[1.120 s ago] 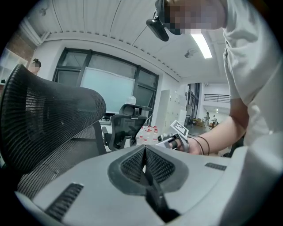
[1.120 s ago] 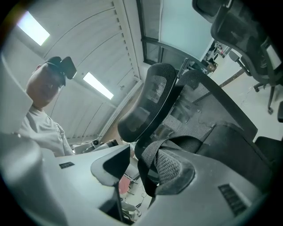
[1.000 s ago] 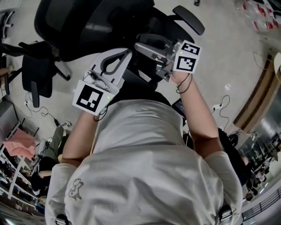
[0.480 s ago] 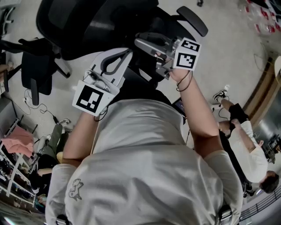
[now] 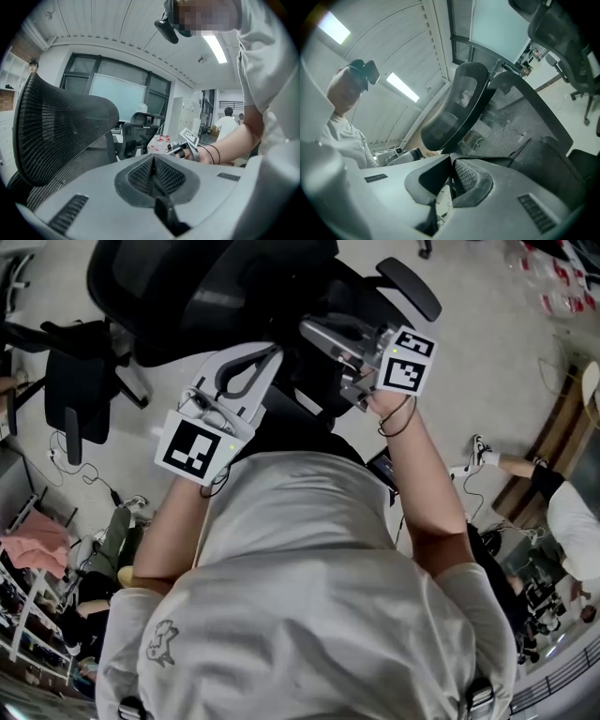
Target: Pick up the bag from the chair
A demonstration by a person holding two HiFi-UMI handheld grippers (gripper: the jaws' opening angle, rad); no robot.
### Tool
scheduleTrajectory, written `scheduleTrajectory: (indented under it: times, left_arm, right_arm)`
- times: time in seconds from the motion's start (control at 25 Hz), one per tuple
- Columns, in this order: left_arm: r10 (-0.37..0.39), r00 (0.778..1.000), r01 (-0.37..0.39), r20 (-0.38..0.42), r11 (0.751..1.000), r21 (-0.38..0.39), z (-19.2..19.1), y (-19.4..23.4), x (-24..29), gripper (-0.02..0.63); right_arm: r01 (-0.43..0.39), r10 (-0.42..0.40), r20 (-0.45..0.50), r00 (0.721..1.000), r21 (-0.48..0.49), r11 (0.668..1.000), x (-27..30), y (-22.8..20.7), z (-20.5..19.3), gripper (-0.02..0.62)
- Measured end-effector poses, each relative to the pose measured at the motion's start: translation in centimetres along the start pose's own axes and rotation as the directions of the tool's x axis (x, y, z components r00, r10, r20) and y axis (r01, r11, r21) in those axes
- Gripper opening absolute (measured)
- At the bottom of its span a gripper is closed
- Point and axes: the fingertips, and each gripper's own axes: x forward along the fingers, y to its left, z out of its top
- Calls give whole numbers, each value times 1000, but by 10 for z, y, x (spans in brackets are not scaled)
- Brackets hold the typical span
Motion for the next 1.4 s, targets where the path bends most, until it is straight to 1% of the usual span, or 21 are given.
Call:
scheduleTrajectory:
  times: [0.2, 0.48, 0.6, 0.88, 0.96, 1.12, 1.4]
  left_arm:
    - [0, 1000, -1, 9, 1000, 8, 8, -5, -2, 12]
    - [6, 1000, -7, 29, 1000, 24, 14, -17, -9, 12]
    - [11, 999, -13, 36, 999, 31, 18, -25, -13, 12]
    - [34, 998, -37, 58, 998, 54, 25, -44, -24, 12]
    - [40, 997, -44, 66, 997, 67, 29, -50, -29, 12]
    - [44, 995, -52, 86, 995, 88, 37, -65, -37, 12]
    - [39, 991, -55, 127, 991, 126, 53, -94, -46, 12]
  right_arm:
    - [25, -25, 21, 999, 0, 1000, -13, 6, 3, 35]
    - [42, -42, 10, 999, -11, 999, -29, 26, -3, 35]
    - [54, -54, 34, 998, 7, 999, -41, 35, -1, 35]
    - [58, -58, 101, 993, -2, 998, -68, 61, 13, 34]
    - [57, -54, 120, 991, -20, 998, -75, 74, 20, 34]
    - [55, -42, 144, 989, -89, 995, -86, 108, 37, 34]
    - [80, -54, 179, 982, -138, 987, -119, 151, 47, 34]
